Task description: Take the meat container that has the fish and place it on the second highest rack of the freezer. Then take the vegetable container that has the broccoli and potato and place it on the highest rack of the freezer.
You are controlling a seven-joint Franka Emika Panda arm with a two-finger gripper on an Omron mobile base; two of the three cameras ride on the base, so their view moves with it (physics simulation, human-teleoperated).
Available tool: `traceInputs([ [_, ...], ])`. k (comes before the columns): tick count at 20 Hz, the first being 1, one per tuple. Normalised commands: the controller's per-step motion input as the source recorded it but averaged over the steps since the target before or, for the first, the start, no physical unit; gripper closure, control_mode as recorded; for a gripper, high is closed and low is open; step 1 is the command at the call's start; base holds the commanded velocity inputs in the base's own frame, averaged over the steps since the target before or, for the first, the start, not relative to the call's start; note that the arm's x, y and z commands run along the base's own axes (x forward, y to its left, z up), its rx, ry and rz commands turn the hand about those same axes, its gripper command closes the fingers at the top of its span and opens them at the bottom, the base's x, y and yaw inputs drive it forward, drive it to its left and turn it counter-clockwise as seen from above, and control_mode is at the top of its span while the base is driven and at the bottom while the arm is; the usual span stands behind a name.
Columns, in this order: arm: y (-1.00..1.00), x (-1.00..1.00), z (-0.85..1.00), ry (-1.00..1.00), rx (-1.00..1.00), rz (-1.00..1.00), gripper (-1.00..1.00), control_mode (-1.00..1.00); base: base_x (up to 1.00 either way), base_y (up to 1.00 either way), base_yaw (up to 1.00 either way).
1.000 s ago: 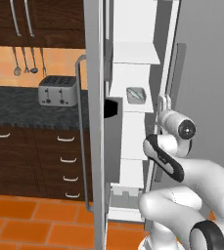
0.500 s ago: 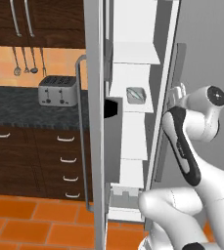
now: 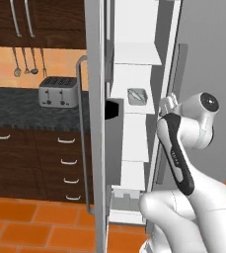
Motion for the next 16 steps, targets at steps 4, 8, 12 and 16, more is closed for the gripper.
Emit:
traceInputs([
  [4, 0.22, -0.20, -0.19, 0.00, 0.00, 0.04, -1.00, -1.00, 0.00, 0.00, 0.00],
  [8, 0.00, 0.00, 0.00, 0.00, 0.00, 0.00, -1.00, 1.00, -1.00, 0.00, 0.09],
  [12, 0.00, 0.00, 0.00, 0.00, 0.00, 0.00, -1.00, 1.00, -1.00, -0.02, 0.29],
  [16, 0.00, 0.00, 0.00, 0.00, 0.00, 0.00, -1.00, 1.00, -0.28, -0.73, 0.32],
])
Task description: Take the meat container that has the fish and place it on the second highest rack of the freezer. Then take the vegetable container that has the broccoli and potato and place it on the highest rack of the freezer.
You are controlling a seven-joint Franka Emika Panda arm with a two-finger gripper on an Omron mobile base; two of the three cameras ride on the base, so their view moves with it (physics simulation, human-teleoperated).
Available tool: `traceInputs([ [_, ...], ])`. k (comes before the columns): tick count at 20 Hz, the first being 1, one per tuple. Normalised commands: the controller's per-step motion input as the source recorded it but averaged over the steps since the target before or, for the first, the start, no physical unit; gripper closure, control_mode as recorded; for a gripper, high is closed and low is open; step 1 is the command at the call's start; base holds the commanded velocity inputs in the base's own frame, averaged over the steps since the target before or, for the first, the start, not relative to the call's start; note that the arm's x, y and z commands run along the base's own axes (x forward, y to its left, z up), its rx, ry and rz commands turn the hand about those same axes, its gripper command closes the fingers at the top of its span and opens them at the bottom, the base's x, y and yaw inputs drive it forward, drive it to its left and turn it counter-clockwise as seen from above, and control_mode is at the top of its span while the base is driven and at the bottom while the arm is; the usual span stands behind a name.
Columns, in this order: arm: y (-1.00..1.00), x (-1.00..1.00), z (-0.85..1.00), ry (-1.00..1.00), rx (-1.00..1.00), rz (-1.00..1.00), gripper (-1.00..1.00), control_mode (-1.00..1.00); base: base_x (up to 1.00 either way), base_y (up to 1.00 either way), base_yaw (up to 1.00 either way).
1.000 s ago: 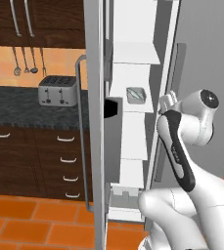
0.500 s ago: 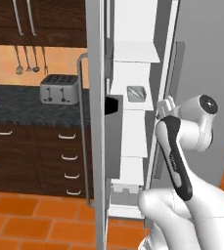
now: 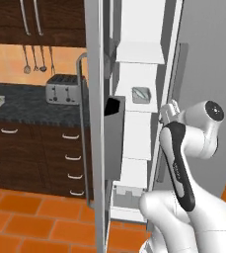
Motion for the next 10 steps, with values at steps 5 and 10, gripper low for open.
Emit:
traceInputs([
  [5, 0.00, 0.00, 0.00, 0.00, 0.00, 0.00, -1.00, 1.00, 0.01, -1.00, 0.00],
  [10, 0.00, 0.00, 0.00, 0.00, 0.00, 0.00, -1.00, 1.00, -0.44, -0.55, 0.31],
])
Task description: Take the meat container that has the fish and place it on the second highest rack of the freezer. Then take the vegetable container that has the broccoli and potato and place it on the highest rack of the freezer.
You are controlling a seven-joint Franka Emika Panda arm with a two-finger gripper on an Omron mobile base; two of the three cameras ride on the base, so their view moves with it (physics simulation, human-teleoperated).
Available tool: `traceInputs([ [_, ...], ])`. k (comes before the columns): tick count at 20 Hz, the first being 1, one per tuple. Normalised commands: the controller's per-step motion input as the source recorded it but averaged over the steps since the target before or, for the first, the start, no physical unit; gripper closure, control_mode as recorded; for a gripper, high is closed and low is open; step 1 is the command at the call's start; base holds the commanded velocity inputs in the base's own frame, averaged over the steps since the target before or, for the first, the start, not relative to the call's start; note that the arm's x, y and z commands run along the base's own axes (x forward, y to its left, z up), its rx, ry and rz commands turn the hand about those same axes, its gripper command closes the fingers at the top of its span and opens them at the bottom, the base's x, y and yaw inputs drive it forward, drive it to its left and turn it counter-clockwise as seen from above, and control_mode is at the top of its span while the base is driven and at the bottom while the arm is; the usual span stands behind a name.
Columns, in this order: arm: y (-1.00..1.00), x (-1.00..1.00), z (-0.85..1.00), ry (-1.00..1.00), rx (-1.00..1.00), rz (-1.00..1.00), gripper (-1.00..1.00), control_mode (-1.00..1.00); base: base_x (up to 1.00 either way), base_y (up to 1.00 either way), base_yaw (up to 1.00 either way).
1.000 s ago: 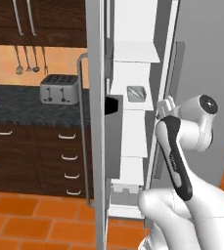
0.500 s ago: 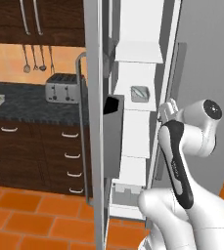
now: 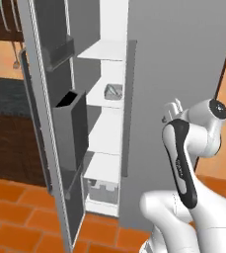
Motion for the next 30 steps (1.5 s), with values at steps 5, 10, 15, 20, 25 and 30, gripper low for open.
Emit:
traceInputs([
  [5, 0.00, 0.00, 0.00, 0.00, 0.00, 0.00, -1.00, 1.00, -0.04, 0.00, 0.99],
  [10, 0.00, 0.00, 0.00, 0.00, 0.00, 0.00, -1.00, 1.00, 0.00, 0.09, 0.99],
  [15, 0.00, 0.00, 0.00, 0.00, 0.00, 0.00, -1.00, 1.00, 0.18, 0.45, 0.83],
  [20, 0.00, 0.00, 0.00, 0.00, 0.00, 0.00, -1.00, 1.00, 0.71, 0.79, 0.55],
  [25, 0.00, 0.00, 0.00, 0.00, 0.00, 0.00, -1.00, 1.00, 1.00, 0.38, -0.14],
  [30, 0.00, 0.00, 0.00, 0.00, 0.00, 0.00, -1.00, 1.00, 1.00, 0.01, -0.43],
])
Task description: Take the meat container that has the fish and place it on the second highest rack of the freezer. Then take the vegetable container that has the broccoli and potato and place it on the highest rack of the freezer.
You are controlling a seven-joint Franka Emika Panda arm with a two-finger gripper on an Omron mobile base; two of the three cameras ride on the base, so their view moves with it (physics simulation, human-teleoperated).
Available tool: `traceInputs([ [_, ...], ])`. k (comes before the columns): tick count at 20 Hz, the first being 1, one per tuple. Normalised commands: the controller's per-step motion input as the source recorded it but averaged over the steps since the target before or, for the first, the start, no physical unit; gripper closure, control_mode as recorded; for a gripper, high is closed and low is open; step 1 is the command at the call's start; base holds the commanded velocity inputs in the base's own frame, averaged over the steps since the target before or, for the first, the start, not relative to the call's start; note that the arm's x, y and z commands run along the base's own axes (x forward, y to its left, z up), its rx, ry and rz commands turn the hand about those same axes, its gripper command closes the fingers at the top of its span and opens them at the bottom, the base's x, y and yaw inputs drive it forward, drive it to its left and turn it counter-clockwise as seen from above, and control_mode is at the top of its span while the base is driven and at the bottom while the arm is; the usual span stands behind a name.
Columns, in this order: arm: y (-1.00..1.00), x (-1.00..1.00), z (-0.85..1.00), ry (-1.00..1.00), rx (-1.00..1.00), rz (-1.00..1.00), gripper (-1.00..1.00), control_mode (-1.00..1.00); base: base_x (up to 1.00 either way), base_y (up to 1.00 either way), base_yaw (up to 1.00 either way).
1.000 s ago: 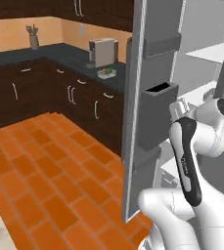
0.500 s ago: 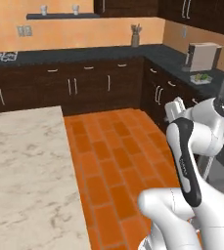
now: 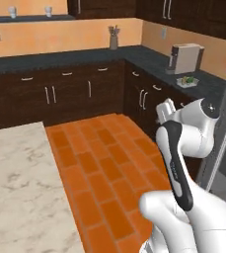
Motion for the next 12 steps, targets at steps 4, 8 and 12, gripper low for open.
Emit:
traceInputs([
  [4, 0.00, 0.00, 0.00, 0.00, 0.00, 0.00, -1.00, 1.00, 1.00, 0.15, -0.48],
  [8, 0.00, 0.00, 0.00, 0.00, 0.00, 0.00, -1.00, 1.00, 1.00, 0.44, -0.36],
  [12, 0.00, 0.00, 0.00, 0.00, 0.00, 0.00, -1.00, 1.00, 1.00, 0.57, -0.27],
])
